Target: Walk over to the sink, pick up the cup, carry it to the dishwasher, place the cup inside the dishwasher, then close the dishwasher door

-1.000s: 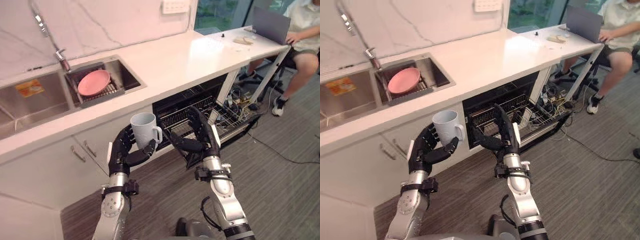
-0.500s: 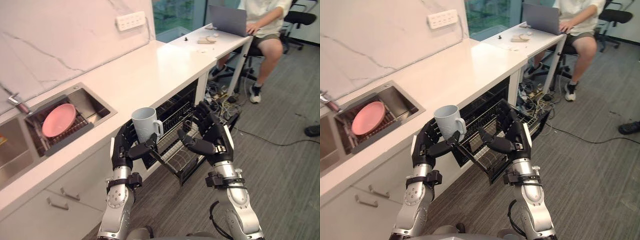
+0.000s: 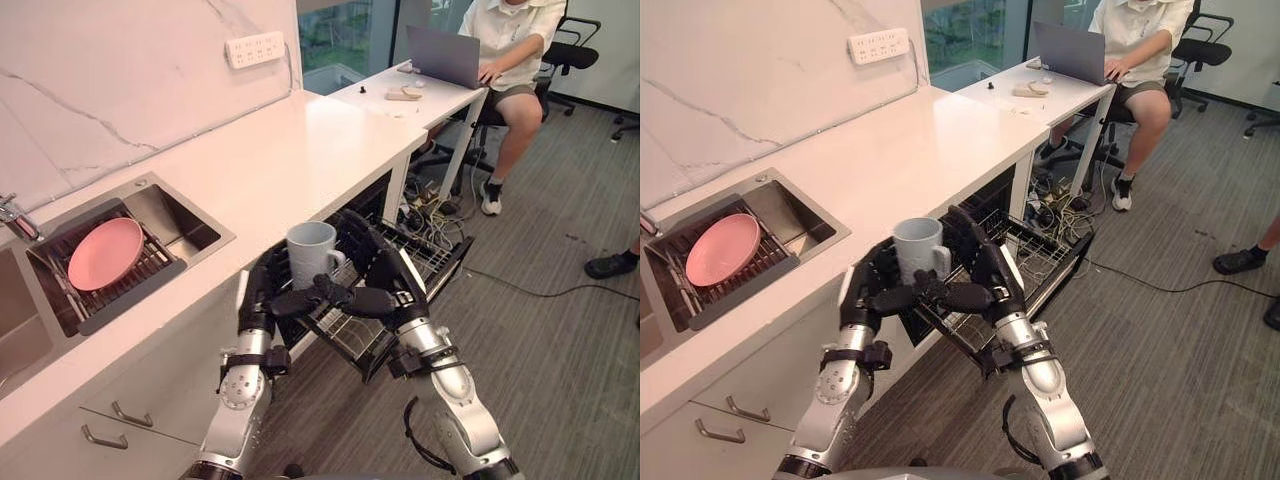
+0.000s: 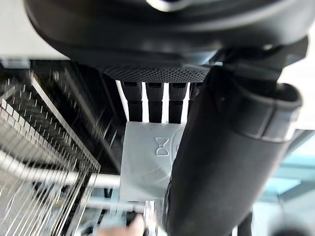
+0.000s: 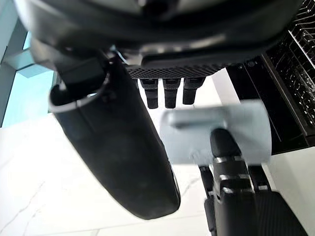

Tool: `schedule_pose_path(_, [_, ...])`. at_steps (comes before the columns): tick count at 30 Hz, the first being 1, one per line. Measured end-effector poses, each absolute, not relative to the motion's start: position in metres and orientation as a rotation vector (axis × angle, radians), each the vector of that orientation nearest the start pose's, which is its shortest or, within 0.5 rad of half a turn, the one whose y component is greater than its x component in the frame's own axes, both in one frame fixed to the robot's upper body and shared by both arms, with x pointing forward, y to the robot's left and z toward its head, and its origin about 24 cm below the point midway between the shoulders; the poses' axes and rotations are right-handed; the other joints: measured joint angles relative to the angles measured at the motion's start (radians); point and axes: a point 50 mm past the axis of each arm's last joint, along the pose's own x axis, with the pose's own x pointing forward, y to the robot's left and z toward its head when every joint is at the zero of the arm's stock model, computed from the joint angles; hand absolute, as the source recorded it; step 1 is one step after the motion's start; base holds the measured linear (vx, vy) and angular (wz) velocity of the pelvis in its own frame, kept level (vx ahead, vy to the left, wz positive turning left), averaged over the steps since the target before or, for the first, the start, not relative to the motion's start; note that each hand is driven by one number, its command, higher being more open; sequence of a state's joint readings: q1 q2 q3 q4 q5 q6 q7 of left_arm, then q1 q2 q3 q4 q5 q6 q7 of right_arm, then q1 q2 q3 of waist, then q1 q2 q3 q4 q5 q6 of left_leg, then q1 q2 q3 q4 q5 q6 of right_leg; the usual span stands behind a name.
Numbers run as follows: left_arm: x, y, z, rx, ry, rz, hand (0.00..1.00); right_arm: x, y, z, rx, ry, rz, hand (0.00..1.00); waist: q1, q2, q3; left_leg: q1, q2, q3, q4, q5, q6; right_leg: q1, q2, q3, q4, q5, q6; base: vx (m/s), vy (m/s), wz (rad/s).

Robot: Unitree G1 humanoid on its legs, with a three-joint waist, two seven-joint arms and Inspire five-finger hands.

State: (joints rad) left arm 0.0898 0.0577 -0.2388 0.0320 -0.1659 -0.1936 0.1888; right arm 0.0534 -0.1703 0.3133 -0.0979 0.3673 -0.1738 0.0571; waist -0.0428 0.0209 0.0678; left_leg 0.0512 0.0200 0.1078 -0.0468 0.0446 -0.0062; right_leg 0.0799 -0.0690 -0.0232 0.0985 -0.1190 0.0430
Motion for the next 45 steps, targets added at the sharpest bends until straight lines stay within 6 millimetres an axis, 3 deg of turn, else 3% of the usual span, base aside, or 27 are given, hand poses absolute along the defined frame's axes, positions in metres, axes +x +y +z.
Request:
schedule_pose_path(4, [0.23, 0.105, 0.031, -0.139, -0.047, -0.086, 0.3, 0.234, -0.108, 0.046, 0.224, -0.069, 0.299, 0.9, 0.003, 0.0, -0.012, -0.008, -0.004, -0.016, -0.024, 0.014, 0.003, -0.003, 0.001, -0.015, -0.015, 0.004, 0.002, 0.01, -0.014, 0.14])
schedule_pose_path(5, [0.229, 0.102, 0.031, -0.139, -0.044, -0.108, 0.3, 0.236, -0.108, 0.043, 0.222, -0.055, 0.291, 0.3, 0.004, 0.0, -0.014, -0.009, -0.001, -0.017, -0.024, 0.015, 0.003, -0.002, -0.001, -0.015, -0.018, 0.004, 0.001, 0.03, -0.019, 0.07])
schedule_pose_path(16, [0.228, 0.098, 0.035, -0.183, -0.037, -0.155, 0.3, 0.248, -0.107, 0.038, 0.236, -0.03, 0.255, 0.3, 0.008, 0.001, -0.025, -0.025, -0.003, -0.038, -0.026, 0.021, 0.001, -0.001, 0.004, -0.036, -0.028, 0.006, -0.001, 0.0, -0.015, 0.05])
schedule_pose_path(17, [0.228, 0.098, 0.037, -0.187, -0.046, -0.156, 0.9, 0.249, -0.107, 0.04, 0.249, -0.039, 0.259, 0.3, 0.008, 0.0, -0.03, -0.024, -0.003, -0.038, -0.028, 0.022, 0.001, -0.001, 0.004, -0.036, -0.028, 0.007, -0.001, 0.0, 0.0, 0.0])
schedule_pose_path(26, [0.224, 0.094, 0.065, -0.21, -0.167, -0.168, 0.9, 0.252, -0.113, 0.056, 0.299, -0.116, 0.204, 0.3, 0.016, -0.003, -0.036, -0.019, -0.003, -0.043, -0.039, 0.031, 0.002, -0.001, 0.005, -0.04, -0.025, 0.007, -0.002, -0.01, -0.003, 0.01])
schedule_pose_path(30, [0.224, 0.101, 0.071, -0.187, -0.205, -0.11, 0.9, 0.252, -0.125, 0.062, 0.252, -0.155, 0.127, 0.3, 0.021, -0.003, -0.036, -0.018, -0.003, -0.043, -0.039, 0.031, 0.002, -0.002, 0.005, -0.04, -0.027, 0.008, -0.001, 0.0, 0.0, 0.0])
schedule_pose_path(33, [0.222, 0.116, 0.07, -0.188, -0.213, -0.026, 0.9, 0.253, -0.141, 0.061, 0.171, -0.166, 0.038, 0.3, 0.022, -0.004, -0.036, -0.021, -0.003, -0.043, -0.04, 0.031, 0.002, -0.003, 0.005, -0.04, -0.031, 0.01, 0.0, 0.0, 0.0, 0.0])
schedule_pose_path(35, [0.218, 0.127, 0.065, -0.178, -0.197, 0.021, 0.9, 0.249, -0.152, 0.058, 0.085, -0.159, -0.013, 0.3, 0.024, -0.004, -0.036, -0.031, -0.003, -0.043, -0.04, 0.031, 0.002, -0.01, 0.005, -0.041, -0.035, 0.012, 0.001, 0.0, 0.0, 0.0])
schedule_pose_path(39, [0.208, 0.131, 0.049, -0.171, -0.13, 0.021, 0.9, 0.248, -0.163, 0.052, -0.018, -0.13, -0.024, 0.3, 0.027, -0.004, -0.036, -0.053, -0.004, -0.046, -0.04, 0.032, 0.002, -0.021, 0.004, -0.048, -0.049, 0.019, 0.003, 0.0, -0.002, 0.02])
schedule_pose_path(42, [0.203, 0.126, 0.029, -0.156, -0.04, -0.054, 0.9, 0.252, -0.17, 0.031, -0.093, -0.037, -0.016, 0.3, 0.028, -0.007, -0.039, -0.097, -0.003, -0.072, -0.04, 0.042, 0.004, -0.05, -0.001, -0.071, -0.051, 0.021, 0.003, 0.0, -0.005, 0.26])
schedule_pose_path(45, [0.195, 0.124, 0.005, -0.141, 0.07, -0.096, 0.9, 0.258, -0.181, 0.0, -0.155, 0.13, -0.021, 0.3, 0.055, -0.011, -0.033, -0.149, -0.002, -0.084, -0.034, 0.054, 0.004, -0.091, -0.001, -0.091, -0.052, 0.029, 0.002, -0.02, -0.004, 0.2])
